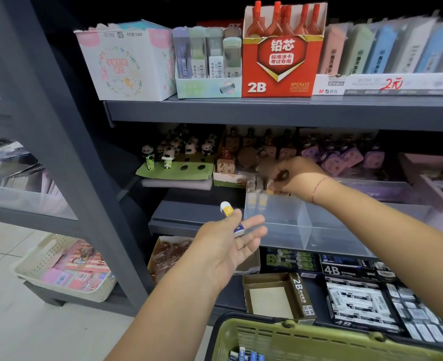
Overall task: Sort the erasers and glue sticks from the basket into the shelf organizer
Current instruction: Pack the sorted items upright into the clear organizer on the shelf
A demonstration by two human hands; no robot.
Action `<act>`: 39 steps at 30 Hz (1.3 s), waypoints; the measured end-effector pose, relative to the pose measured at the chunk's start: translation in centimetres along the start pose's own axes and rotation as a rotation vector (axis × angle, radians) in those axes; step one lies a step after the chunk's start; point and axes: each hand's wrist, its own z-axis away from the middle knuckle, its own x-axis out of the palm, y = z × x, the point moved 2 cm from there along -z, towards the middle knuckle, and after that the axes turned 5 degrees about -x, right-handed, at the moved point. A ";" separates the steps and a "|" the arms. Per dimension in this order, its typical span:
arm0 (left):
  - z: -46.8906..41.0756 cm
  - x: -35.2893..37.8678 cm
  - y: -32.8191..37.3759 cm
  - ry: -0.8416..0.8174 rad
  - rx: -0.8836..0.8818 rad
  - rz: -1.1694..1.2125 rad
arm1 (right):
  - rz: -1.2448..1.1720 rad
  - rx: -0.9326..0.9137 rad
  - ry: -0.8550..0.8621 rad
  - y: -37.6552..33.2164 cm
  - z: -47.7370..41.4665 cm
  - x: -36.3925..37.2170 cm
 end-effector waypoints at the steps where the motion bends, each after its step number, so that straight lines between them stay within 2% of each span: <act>1: 0.0 -0.1 0.0 0.000 0.000 0.004 | 0.036 0.000 -0.001 0.0 0.0 0.3; 9: -0.2 -0.1 -0.1 0.007 -0.006 -0.017 | -0.022 -0.044 -0.015 0.5 0.7 0.7; 14: -0.5 -0.4 -0.3 0.066 0.040 -0.117 | -0.051 -0.080 -0.069 0.7 1.0 0.3; 17: -0.7 -0.4 -0.5 0.067 0.059 -0.121 | -0.076 -0.094 -0.031 0.1 1.5 -0.4; 19: -0.7 -0.3 -0.5 0.060 0.079 -0.105 | -0.184 -0.129 -0.038 -1.3 2.3 -1.0; 22: -0.8 -0.2 -0.5 0.063 0.112 -0.146 | -0.561 -0.157 -0.269 -3.5 4.0 -0.9; 25: -0.7 -0.2 -0.6 0.123 0.206 -0.286 | -0.688 -0.196 -0.376 -4.1 4.9 -0.5; 27: -0.4 -0.2 -0.3 0.198 0.320 -0.399 | -0.772 -0.157 -0.323 -3.6 4.6 -0.7; 29: -0.2 -0.2 0.0 0.302 0.435 -0.508 | -0.865 -0.067 -0.166 -2.5 3.7 -1.7; 31: -0.3 -0.3 0.1 0.340 0.464 -0.590 | -0.811 0.007 0.040 -1.2 2.8 -3.1; 33: -0.2 0.0 -0.1 0.274 0.415 -0.615 | -0.611 0.040 0.140 0.0 2.1 -3.8; 36: -0.1 0.7 -0.7 0.190 0.325 -0.661 | -0.358 0.006 0.041 0.5 1.7 -3.5; 39: 0.0 1.0 -0.9 0.180 0.277 -0.693 | -0.385 -0.005 -0.023 0.0 1.8 -3.0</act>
